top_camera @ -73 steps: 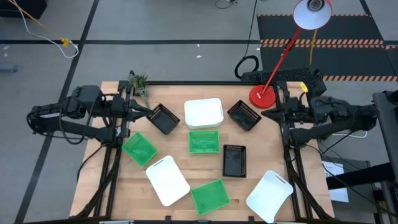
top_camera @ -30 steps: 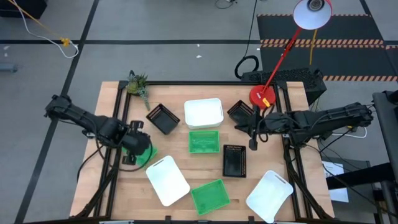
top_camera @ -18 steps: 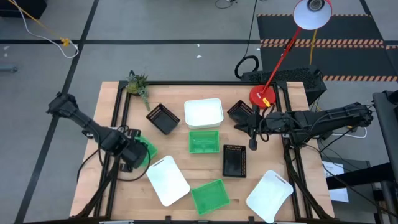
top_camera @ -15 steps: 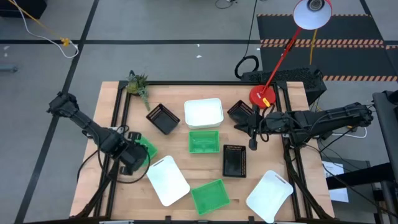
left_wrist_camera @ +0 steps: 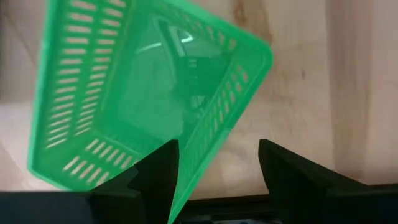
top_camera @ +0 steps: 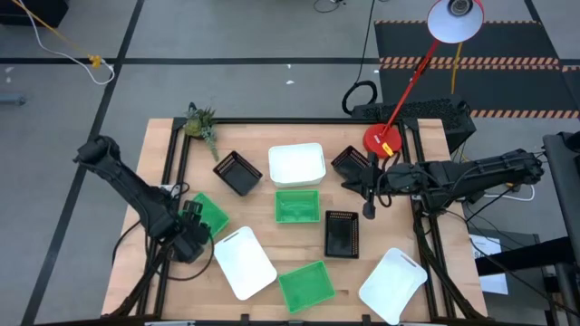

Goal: Stack baskets by color
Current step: Stack the top left green bin on the top green bin

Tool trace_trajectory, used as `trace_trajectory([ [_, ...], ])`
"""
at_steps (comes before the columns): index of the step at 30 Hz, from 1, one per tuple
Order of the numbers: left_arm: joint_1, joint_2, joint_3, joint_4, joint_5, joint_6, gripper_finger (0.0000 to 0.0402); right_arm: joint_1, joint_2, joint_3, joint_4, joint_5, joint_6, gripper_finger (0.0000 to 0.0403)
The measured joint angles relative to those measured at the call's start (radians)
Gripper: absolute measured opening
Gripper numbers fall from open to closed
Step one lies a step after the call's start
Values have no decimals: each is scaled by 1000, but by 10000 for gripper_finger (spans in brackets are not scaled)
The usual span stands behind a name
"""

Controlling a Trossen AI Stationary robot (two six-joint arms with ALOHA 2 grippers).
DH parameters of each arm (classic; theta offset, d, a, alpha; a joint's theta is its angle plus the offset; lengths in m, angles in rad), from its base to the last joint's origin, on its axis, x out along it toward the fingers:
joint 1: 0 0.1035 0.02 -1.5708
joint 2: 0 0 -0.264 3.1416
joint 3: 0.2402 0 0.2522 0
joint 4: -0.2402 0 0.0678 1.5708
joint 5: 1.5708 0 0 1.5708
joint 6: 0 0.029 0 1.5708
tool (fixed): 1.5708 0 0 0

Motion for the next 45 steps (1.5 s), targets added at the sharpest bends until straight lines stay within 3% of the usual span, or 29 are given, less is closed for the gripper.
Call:
trace_trajectory([
  [10, -11, 33, -68, 70, -9, 26, 129, 35, 0, 0, 30, 0, -22, 0],
  [18, 4, 32, -50, 28, -28, 48, 16, 37, 0, 0, 58, 0, -45, 0],
  [30, 153, 31, 175, -258, -151, 101, 9, 37, 0, 0, 67, 0, -45, 0],
  [36, 231, 31, 307, -257, -231, 144, 19, 37, 0, 0, 67, 0, -45, 0],
  [45, 374, 119, 539, -261, -248, 230, 15, 37, 0, 0, 58, 2, -69, 0],
])
